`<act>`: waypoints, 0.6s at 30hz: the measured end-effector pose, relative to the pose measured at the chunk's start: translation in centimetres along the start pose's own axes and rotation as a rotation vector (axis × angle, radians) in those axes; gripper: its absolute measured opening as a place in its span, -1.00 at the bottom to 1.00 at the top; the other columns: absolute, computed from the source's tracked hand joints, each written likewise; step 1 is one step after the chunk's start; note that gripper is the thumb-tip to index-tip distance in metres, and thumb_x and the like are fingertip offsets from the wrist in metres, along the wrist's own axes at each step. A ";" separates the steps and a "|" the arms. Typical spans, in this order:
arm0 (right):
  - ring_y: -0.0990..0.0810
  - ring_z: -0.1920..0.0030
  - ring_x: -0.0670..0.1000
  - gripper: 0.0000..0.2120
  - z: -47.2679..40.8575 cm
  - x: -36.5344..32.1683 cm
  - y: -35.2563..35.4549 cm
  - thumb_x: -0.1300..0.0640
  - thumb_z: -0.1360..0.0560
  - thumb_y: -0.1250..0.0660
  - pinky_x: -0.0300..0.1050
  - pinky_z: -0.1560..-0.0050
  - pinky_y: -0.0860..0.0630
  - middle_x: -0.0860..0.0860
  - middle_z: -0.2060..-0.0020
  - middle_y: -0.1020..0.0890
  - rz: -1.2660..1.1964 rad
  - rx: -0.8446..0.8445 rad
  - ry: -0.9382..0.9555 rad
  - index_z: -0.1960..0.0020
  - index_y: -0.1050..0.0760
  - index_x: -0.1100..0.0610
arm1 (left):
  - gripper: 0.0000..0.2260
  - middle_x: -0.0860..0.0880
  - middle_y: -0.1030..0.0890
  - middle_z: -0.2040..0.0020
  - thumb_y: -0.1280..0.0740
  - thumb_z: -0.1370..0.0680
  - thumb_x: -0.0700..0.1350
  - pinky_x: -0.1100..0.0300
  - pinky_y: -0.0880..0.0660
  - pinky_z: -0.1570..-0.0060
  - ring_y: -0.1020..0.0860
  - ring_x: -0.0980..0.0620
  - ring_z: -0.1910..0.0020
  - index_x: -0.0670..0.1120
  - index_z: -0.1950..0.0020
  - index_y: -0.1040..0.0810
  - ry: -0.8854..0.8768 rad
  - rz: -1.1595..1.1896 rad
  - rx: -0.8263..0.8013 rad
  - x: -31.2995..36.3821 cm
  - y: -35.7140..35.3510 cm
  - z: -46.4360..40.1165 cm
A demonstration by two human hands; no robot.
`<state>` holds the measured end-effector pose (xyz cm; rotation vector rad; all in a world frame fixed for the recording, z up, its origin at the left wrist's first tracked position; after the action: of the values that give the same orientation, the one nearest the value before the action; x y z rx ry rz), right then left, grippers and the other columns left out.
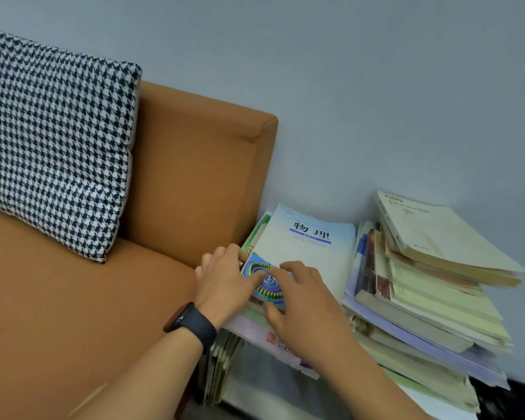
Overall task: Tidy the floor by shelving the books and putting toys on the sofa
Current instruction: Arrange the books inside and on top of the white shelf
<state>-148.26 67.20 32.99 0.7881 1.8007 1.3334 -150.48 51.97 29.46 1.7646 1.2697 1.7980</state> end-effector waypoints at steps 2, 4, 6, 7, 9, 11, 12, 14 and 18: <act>-0.21 -0.46 0.03 -0.32 -1.0 0.4 -1.9 -0.11 -0.56 -0.26 -0.09 -0.42 -0.28 -0.08 -0.52 -0.21 0.029 -0.089 -0.029 -0.60 -0.08 -0.08 | -0.79 0.21 -0.45 0.04 -0.41 -0.50 0.18 0.15 -0.23 0.07 -0.36 0.13 -0.03 0.16 -0.01 -0.45 -0.107 0.135 0.046 1.0 0.8 0.7; -0.31 -0.42 0.06 -0.26 -1.7 0.5 -2.8 -0.13 -0.57 -0.24 -0.03 -0.33 -0.43 -0.08 -0.48 -0.27 -0.018 -0.104 -0.050 -0.63 0.03 -0.04 | -0.82 0.26 -0.50 -0.02 -0.39 -0.53 0.14 0.19 -0.35 -0.05 -0.42 0.20 -0.09 0.22 -0.12 -0.51 -0.229 0.370 -0.004 2.3 1.2 1.9; -0.51 -0.25 0.05 -0.41 -2.3 0.9 -2.0 -0.12 -0.62 -0.16 0.01 -0.10 -0.54 -0.08 -0.31 -0.45 -0.146 -0.008 -0.058 -0.58 -0.06 -0.07 | -0.69 0.29 -0.53 -0.13 -0.29 -0.56 0.24 0.19 -0.40 -0.20 -0.46 0.19 -0.20 0.26 -0.28 -0.54 -0.296 0.590 -0.125 3.6 0.9 3.0; -0.57 -0.16 0.07 -0.50 -2.5 1.5 -1.2 -0.11 -0.65 -0.10 0.03 -0.03 -0.53 -0.06 -0.21 -0.53 -0.209 0.037 -0.096 -0.55 -0.12 -0.09 | -0.66 0.29 -0.54 -0.16 -0.22 -0.57 0.28 0.17 -0.38 -0.24 -0.45 0.20 -0.23 0.27 -0.30 -0.55 -0.288 0.604 -0.128 3.7 1.0 3.1; -0.60 -0.04 0.16 -0.63 -2.7 3.5 0.8 -0.04 -0.70 -0.01 0.05 0.01 -0.50 0.04 0.00 -0.61 -0.305 0.143 -0.244 -0.47 -0.27 0.01 | -0.71 0.29 -0.55 -0.17 -0.16 -0.61 0.22 0.10 -0.34 -0.24 -0.43 0.19 -0.24 0.27 -0.27 -0.55 -0.187 0.443 -0.033 2.0 1.8 2.2; -0.58 0.08 0.18 -0.69 -2.0 5.7 2.9 0.00 -0.71 0.01 0.06 0.10 -0.48 0.06 0.15 -0.57 -0.433 0.299 -0.390 -0.30 -0.36 0.14 | -0.68 0.18 -0.49 -0.28 -0.19 -0.62 0.11 0.07 -0.30 -0.20 -0.40 0.04 -0.29 0.22 -0.38 -0.43 0.020 0.112 -0.033 -1.4 1.8 1.1; -0.56 0.12 0.16 -0.71 -1.6 6.5 3.5 0.02 -0.71 0.01 0.04 0.15 -0.45 0.07 0.14 -0.57 -0.495 0.355 -0.437 -0.24 -0.37 0.17 | -0.61 0.09 -0.46 -0.34 -0.21 -0.61 0.10 0.07 -0.31 -0.17 -0.39 -0.03 -0.31 0.18 -0.45 -0.37 0.132 0.035 -0.110 -3.3 1.1 0.9; -0.52 0.14 0.12 -0.78 -0.8 7.0 4.1 0.05 -0.72 -0.01 -0.02 0.23 -0.39 0.10 0.04 -0.59 -0.573 0.390 -0.480 -0.14 -0.37 0.15 | -0.57 -0.01 -0.48 -0.36 -0.23 -0.61 0.12 0.13 -0.37 -0.09 -0.44 -0.04 -0.26 0.08 -0.48 -0.38 0.224 0.113 -0.239 -4.7 -0.4 1.0; -0.51 0.10 0.05 -0.75 -0.2 6.1 4.2 0.04 -0.72 -0.03 -0.18 0.28 -0.40 0.01 -0.02 -0.56 -0.568 0.340 -0.436 -0.24 -0.39 0.14 | -0.64 0.07 -0.47 -0.22 -0.27 -0.58 0.11 0.13 -0.34 -0.08 -0.35 0.04 -0.14 0.12 -0.37 -0.46 0.041 0.025 -0.143 -1.7 -0.4 1.3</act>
<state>-151.49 73.29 35.80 0.6098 1.7261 0.4547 -149.10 51.40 27.90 1.6816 1.1089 1.8975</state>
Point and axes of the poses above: each hand's wrist, its own z-axis away from the middle knuckle, its own y-axis out of the back of the hand, x = y × z, the point moved 10 cm from there along -z, towards the middle knuckle
